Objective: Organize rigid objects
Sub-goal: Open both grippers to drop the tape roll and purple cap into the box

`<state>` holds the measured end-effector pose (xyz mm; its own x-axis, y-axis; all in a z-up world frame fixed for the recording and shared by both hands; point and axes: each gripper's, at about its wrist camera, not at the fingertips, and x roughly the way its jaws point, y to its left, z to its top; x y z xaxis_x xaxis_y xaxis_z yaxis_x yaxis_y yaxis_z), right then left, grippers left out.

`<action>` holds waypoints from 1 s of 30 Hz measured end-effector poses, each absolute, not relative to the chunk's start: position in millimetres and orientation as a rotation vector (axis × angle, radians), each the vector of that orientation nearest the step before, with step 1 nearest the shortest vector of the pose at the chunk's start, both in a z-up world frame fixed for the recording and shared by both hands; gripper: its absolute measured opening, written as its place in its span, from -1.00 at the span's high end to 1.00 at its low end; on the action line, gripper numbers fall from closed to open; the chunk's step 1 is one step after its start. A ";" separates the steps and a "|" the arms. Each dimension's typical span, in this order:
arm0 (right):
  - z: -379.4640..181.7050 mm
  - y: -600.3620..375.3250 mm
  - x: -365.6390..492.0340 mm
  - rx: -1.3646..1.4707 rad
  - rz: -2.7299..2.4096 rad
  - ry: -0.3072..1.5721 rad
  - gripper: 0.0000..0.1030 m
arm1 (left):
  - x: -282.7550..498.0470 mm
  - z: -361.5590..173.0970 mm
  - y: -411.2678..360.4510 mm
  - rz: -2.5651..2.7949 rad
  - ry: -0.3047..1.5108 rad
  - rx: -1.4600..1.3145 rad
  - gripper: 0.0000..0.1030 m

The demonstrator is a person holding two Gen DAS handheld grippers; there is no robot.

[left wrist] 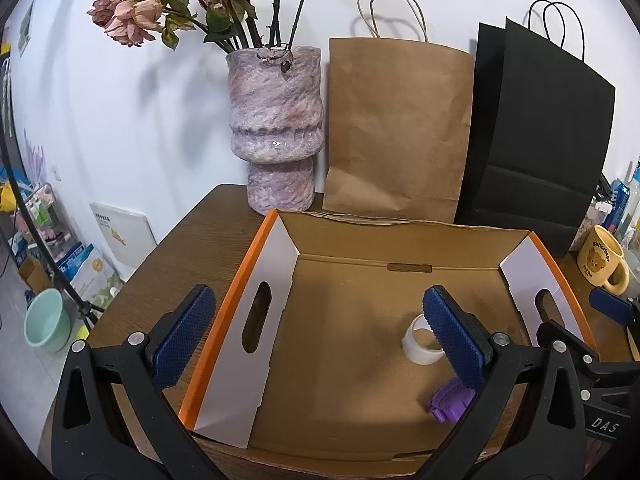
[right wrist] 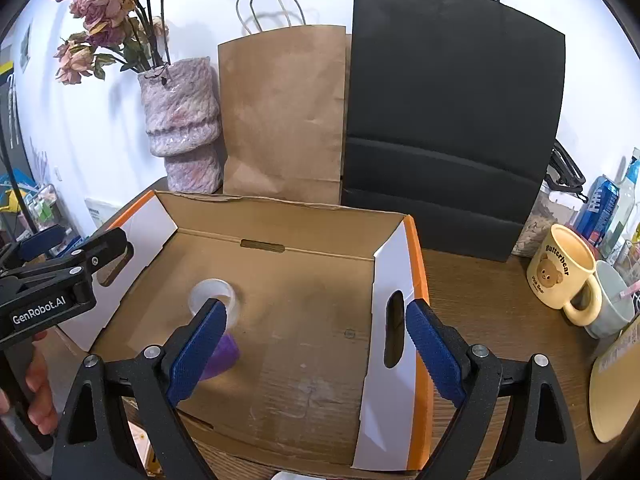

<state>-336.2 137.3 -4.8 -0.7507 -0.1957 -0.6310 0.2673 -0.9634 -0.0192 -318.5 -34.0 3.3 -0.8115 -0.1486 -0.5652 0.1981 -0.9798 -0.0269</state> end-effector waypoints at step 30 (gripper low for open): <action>13.3 154.3 -262.9 0.853 -2.756 0.175 -0.84 | -252.1 18.9 -32.1 -2.880 0.159 0.805 -1.00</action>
